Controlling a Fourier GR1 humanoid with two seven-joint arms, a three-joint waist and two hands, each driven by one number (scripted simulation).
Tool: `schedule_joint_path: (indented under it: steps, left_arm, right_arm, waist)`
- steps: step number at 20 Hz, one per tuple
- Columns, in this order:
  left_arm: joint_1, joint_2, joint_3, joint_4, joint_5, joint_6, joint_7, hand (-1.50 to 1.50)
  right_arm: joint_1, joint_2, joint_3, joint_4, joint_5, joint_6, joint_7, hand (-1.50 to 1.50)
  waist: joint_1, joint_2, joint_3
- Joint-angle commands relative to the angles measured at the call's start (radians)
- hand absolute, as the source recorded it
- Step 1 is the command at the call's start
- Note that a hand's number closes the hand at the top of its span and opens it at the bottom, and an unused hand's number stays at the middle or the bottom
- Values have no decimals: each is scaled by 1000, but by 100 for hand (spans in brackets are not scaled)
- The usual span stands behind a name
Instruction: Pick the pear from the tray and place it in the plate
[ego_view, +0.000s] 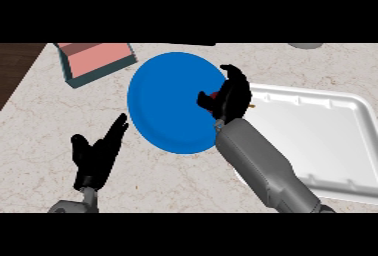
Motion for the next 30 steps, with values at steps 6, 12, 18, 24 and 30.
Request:
schedule_joint_path:
  steps: [6, 12, 18, 24, 30]
  left_arm:
    - [-30, -19, 1, 72, -14, 8, 14, 0]
    - [44, 11, 38, 48, 9, -13, -12, 0]
    - [62, 5, 39, 15, 7, -7, 9, 0]
    - [28, -29, 37, 29, -15, 25, 23, 0]
    - [78, -5, 70, 22, -7, 0, -4, 0]
  right_arm:
    - [-22, 2, 37, -11, -228, -307, -225, -150]
    - [38, 2, 18, -94, -366, -391, -341, -150]
    - [227, 2, 117, -366, -556, -329, -531, -150]
    - [439, -46, 222, -586, -587, -218, -616, -150]
    - [615, -130, 304, -737, -488, -167, -569, -150]
  waist:
    - [-9, 6, -6]
    - [-42, -10, -7]
    - [-68, -16, -7]
    - [-93, -23, -8]
    - [-96, -26, -9]
